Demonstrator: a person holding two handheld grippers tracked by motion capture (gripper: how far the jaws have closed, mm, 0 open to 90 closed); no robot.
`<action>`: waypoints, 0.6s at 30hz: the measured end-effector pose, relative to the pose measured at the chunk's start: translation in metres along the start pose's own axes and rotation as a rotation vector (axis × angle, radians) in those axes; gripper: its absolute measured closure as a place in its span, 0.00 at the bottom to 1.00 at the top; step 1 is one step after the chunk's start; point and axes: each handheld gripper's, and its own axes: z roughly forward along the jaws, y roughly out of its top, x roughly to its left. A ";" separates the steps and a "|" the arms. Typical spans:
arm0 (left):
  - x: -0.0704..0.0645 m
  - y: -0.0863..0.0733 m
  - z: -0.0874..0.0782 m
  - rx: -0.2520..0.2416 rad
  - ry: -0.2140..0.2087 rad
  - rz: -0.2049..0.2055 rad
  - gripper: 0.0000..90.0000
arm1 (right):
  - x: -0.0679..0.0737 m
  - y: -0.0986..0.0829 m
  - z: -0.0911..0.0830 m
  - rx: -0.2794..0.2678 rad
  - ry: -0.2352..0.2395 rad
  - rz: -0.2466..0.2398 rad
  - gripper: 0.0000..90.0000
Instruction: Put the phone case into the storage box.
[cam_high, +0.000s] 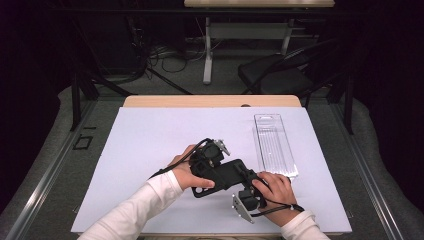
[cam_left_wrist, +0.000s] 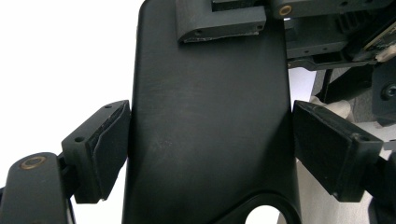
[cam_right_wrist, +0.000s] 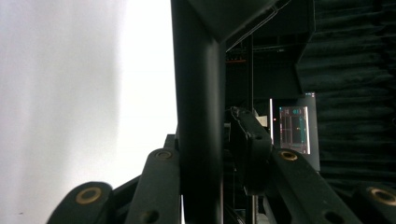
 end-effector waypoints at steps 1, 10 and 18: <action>0.000 0.000 0.000 0.000 -0.001 -0.002 0.17 | 0.000 0.000 0.000 0.001 -0.001 0.000 0.83; 0.001 0.000 0.000 0.001 -0.004 -0.002 0.17 | 0.003 0.000 0.001 -0.005 -0.021 -0.011 0.88; 0.004 0.000 0.001 0.003 -0.017 -0.017 0.17 | 0.005 0.000 0.003 -0.006 -0.033 -0.025 0.92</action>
